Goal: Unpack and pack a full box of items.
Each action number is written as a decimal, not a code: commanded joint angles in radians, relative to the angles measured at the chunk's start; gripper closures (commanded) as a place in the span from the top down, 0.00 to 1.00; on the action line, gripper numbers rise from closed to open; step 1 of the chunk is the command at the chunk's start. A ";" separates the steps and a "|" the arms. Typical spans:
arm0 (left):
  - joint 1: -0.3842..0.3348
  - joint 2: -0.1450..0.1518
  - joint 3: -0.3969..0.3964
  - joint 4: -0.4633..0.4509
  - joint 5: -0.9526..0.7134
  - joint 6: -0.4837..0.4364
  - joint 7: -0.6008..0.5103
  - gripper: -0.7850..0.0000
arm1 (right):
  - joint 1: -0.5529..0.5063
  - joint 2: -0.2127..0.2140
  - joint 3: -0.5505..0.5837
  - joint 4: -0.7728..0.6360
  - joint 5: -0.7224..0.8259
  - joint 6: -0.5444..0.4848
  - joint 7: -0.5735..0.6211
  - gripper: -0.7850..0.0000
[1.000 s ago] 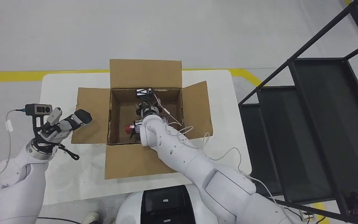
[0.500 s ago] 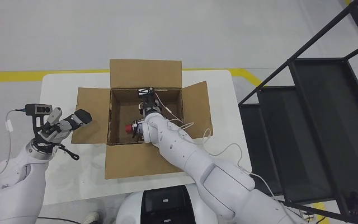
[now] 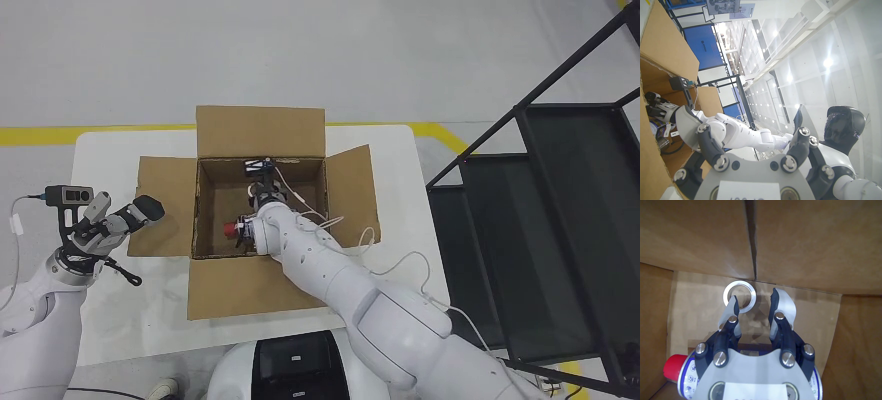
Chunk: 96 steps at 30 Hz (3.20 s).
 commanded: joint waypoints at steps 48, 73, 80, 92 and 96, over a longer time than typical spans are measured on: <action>0.000 0.000 0.000 0.000 0.000 0.000 0.000 1.00 | -0.039 0.010 -0.049 -0.045 0.031 0.030 -0.053 0.30; 0.000 0.000 0.000 0.000 0.000 0.000 0.000 1.00 | -0.092 0.025 -0.092 -0.163 0.008 0.019 -0.119 0.00; 0.000 0.000 0.000 0.000 0.000 0.000 0.000 1.00 | -0.094 0.058 -0.093 -0.231 -0.099 -0.018 -0.025 0.05; 0.000 0.000 0.000 0.000 0.000 0.000 0.000 1.00 | -0.220 0.141 -0.031 -0.518 -0.257 -0.037 0.152 0.06; 0.000 0.000 0.000 0.000 0.000 0.000 0.000 1.00 | -0.302 0.185 0.007 -0.673 -0.341 -0.093 0.247 0.07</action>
